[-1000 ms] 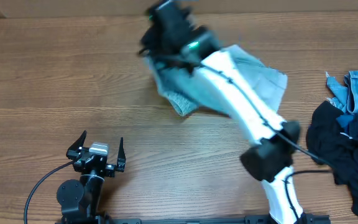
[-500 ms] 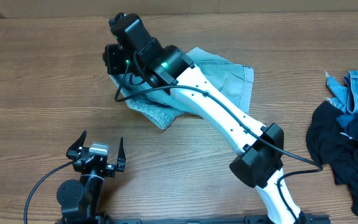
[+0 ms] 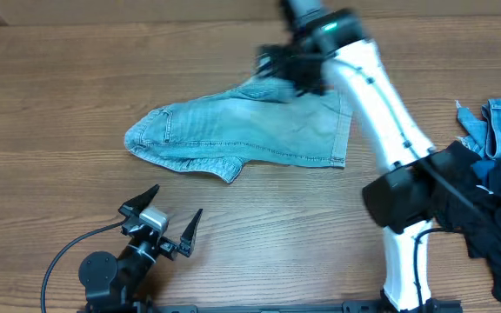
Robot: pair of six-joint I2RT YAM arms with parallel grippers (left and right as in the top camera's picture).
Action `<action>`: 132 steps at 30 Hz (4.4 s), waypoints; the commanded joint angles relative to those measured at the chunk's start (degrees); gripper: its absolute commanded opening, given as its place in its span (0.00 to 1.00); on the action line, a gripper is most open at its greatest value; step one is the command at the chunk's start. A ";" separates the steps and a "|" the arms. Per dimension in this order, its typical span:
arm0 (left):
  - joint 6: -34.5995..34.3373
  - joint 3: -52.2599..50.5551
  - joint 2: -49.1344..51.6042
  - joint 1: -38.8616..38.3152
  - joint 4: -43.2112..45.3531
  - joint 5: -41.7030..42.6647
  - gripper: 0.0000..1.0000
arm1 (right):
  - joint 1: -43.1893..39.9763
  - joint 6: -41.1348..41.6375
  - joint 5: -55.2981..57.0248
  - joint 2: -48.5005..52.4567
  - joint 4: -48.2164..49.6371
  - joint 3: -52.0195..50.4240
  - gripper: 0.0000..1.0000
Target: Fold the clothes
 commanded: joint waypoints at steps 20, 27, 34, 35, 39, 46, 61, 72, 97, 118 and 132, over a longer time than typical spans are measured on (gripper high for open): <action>-5.99 75.49 58.84 -0.17 -40.70 2.82 1.00 | -15.28 -10.73 2.29 -3.15 -4.72 -25.83 1.00; -9.88 76.74 60.30 -0.17 -46.25 -10.69 1.00 | -14.73 -21.00 -11.58 -6.34 3.21 -35.08 0.91; -10.38 76.74 60.30 -0.17 -48.33 -10.91 1.00 | -13.46 -22.40 -8.48 -38.07 8.35 -35.10 0.96; -10.54 76.74 60.30 -0.17 -48.39 -10.88 1.00 | -13.46 -22.38 -6.19 -42.29 7.78 -35.19 0.98; -11.56 76.74 60.30 -1.38 -49.20 -10.86 1.00 | -13.49 -19.85 -4.07 -52.50 8.59 -42.12 1.00; -18.03 81.92 60.30 -14.84 -55.17 -15.41 1.00 | -14.23 -3.21 -4.42 -40.26 28.92 -67.71 1.00; -28.48 81.92 69.40 -30.75 -53.90 -35.10 1.00 | -14.23 6.25 2.23 -21.35 35.01 -69.02 0.68; -28.46 81.92 72.11 -30.75 -54.03 -33.66 1.00 | -14.08 4.66 -1.70 -21.51 43.85 -76.85 0.04; -28.46 81.92 72.32 -30.75 -52.13 -33.64 1.00 | -14.08 -5.55 -6.84 -36.00 41.92 -84.43 0.90; -28.46 81.92 72.32 -30.75 -51.28 -33.64 1.00 | -14.05 -8.66 -10.23 -45.29 34.45 -61.29 0.04; -28.48 81.92 72.32 -30.75 -50.66 -33.64 1.00 | -0.61 -8.52 -8.00 -49.94 48.43 -45.51 0.04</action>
